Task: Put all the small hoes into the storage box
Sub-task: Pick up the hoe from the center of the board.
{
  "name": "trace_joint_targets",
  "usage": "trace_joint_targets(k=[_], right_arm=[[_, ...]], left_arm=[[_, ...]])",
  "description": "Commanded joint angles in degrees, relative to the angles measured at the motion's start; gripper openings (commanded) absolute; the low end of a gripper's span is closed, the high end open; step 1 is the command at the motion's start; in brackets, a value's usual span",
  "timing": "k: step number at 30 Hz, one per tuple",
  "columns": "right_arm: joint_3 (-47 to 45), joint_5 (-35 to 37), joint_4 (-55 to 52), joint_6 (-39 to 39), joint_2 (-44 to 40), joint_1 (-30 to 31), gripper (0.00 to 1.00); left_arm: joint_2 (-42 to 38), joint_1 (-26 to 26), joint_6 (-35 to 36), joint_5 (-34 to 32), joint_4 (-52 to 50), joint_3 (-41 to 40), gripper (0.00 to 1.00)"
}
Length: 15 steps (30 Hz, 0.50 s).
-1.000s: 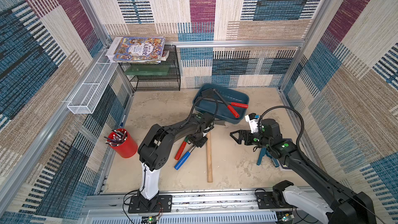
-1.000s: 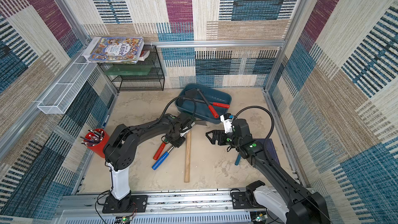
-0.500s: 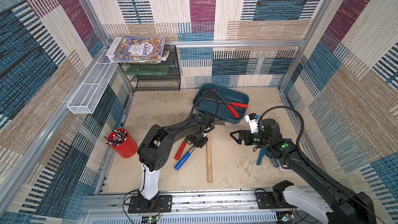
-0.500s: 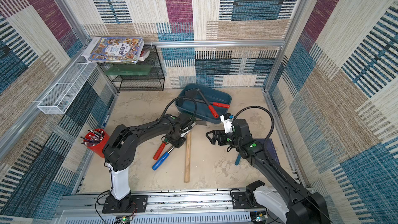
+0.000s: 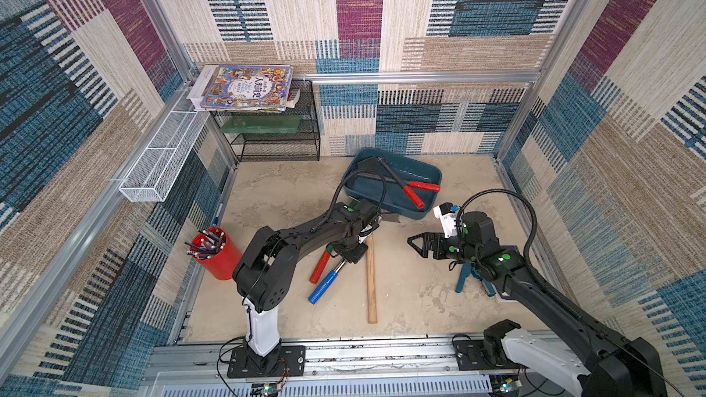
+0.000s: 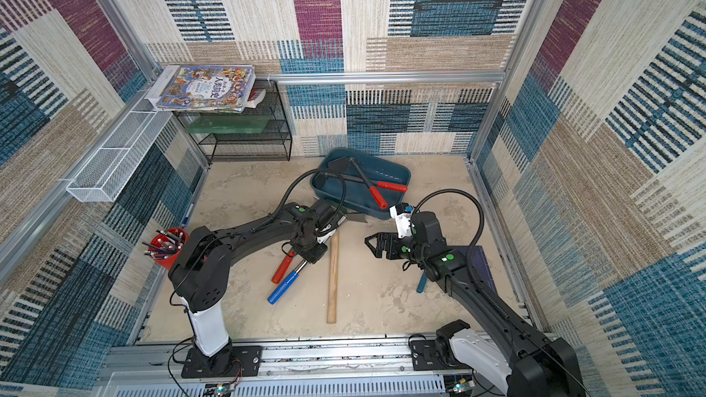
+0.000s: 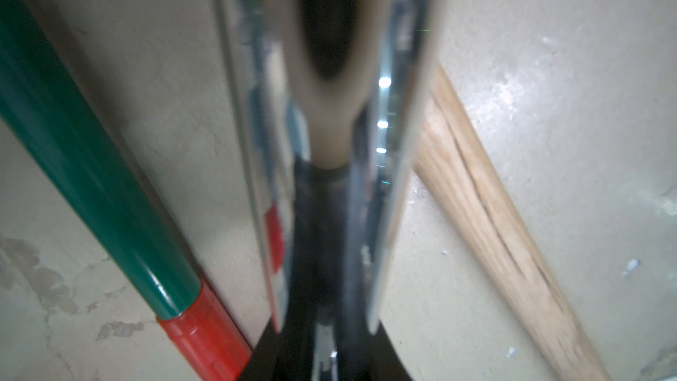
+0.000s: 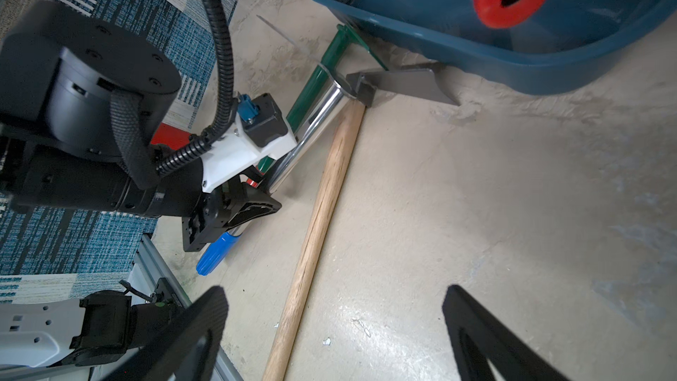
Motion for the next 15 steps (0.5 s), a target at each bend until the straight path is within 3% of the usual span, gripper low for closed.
trace_joint_targets(k=[1,15], right_arm=[[0.2,-0.6,1.2,-0.2,0.3,0.3,0.96],[0.9,-0.2,0.9,-0.3,0.7,0.8,0.96]], left_arm=[[-1.8,0.0,-1.2,1.9,0.3,-0.3,0.00],[-6.9,-0.1,-3.8,6.2,0.6,0.8,0.00]])
